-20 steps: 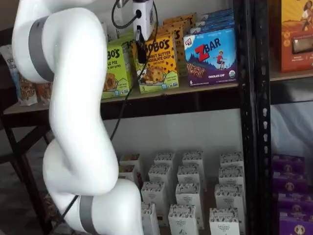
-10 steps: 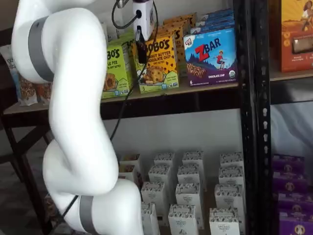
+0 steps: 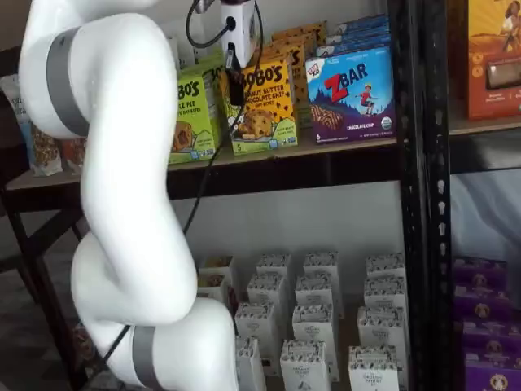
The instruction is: Pick up the orange box on the top shelf, the fifth box from the left
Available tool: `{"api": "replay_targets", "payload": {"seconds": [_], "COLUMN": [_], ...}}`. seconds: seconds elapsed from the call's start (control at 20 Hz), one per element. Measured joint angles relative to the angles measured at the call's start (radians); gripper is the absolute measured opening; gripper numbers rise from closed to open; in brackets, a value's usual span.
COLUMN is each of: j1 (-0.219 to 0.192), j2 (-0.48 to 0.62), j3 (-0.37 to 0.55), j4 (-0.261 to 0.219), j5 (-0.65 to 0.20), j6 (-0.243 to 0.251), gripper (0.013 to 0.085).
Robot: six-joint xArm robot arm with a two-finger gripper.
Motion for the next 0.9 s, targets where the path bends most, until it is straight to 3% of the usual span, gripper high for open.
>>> {"api": "replay_targets", "payload": {"seconds": [0.15,0.25,0.45,0.9], "j1": [-0.002,-0.002,0.001,0.004], "j2": [-0.002,-0.004,-0.005,-0.006], "j3": [0.002,0.004,0.007,0.009], "j4": [0.006,0.007,0.006,-0.003], "j5": [-0.003,-0.005,-0.009,-0.011], "j6": [-0.001,-0.001,0.001,0.003], "gripper": [0.069,0.061,0.053,0.053]}}
